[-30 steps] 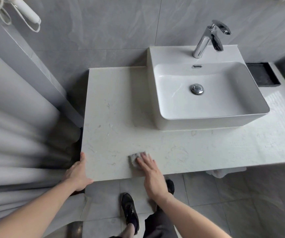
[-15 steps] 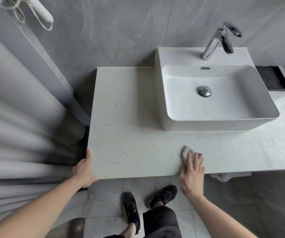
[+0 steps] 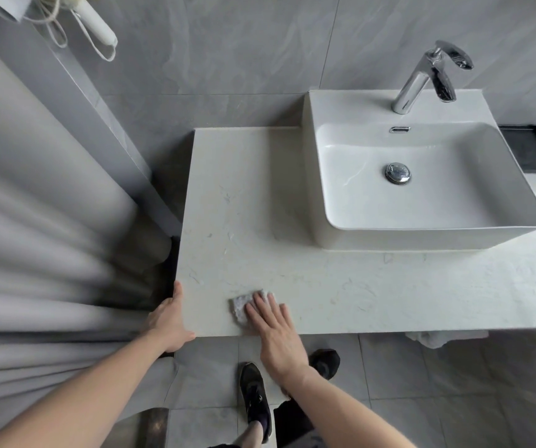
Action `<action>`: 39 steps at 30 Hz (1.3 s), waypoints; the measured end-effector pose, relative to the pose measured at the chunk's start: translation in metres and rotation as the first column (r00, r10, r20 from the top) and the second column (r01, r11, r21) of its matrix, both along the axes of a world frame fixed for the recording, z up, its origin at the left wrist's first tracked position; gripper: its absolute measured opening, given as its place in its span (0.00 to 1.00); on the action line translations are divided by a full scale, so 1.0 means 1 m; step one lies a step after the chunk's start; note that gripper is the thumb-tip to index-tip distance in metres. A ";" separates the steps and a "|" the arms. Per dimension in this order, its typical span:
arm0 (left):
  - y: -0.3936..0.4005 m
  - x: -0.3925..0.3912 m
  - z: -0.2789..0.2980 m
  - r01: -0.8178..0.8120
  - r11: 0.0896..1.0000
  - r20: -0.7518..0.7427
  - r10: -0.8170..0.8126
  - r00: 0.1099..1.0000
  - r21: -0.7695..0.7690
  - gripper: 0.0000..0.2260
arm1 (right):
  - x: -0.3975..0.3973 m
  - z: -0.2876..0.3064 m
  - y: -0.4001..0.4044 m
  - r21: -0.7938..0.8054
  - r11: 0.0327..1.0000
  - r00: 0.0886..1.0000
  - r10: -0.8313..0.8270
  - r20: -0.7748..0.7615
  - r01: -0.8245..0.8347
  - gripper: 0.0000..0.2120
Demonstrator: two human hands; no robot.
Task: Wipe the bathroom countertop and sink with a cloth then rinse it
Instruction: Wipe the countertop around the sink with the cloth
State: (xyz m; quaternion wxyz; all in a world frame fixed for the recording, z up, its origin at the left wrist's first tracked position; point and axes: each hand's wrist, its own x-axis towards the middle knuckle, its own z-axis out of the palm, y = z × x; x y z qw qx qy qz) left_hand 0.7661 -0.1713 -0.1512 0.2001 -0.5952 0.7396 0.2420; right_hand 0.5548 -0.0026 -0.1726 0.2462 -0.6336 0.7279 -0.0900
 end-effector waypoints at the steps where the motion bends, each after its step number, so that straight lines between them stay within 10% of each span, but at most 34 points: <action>1: 0.000 0.001 0.001 -0.002 1.000 -0.008 0.002 1.000 0.004 0.57 | -0.015 -0.001 0.005 0.004 1.000 1.000 -0.006 -0.030 0.006 0.46; 7: 0.001 0.005 0.005 -0.017 0.999 -0.027 0.018 0.999 0.031 0.59 | -0.114 0.002 0.039 0.096 0.946 0.949 -0.300 -0.097 0.309 0.29; 16: 0.004 0.003 0.006 -0.036 0.999 -0.008 0.036 0.999 0.030 0.58 | -0.117 -0.010 0.042 0.158 0.885 0.895 -0.415 -0.165 0.439 0.32; 32: 0.037 0.025 0.012 -0.375 0.925 -0.273 0.377 0.885 0.059 0.39 | 0.040 0.001 -0.042 0.139 0.969 0.978 0.208 -0.009 -0.205 0.31; 39: 0.051 0.016 0.018 -0.429 0.899 -0.252 0.437 0.863 0.091 0.35 | -0.069 0.005 -0.020 0.170 0.985 0.992 -0.004 -0.126 0.026 0.31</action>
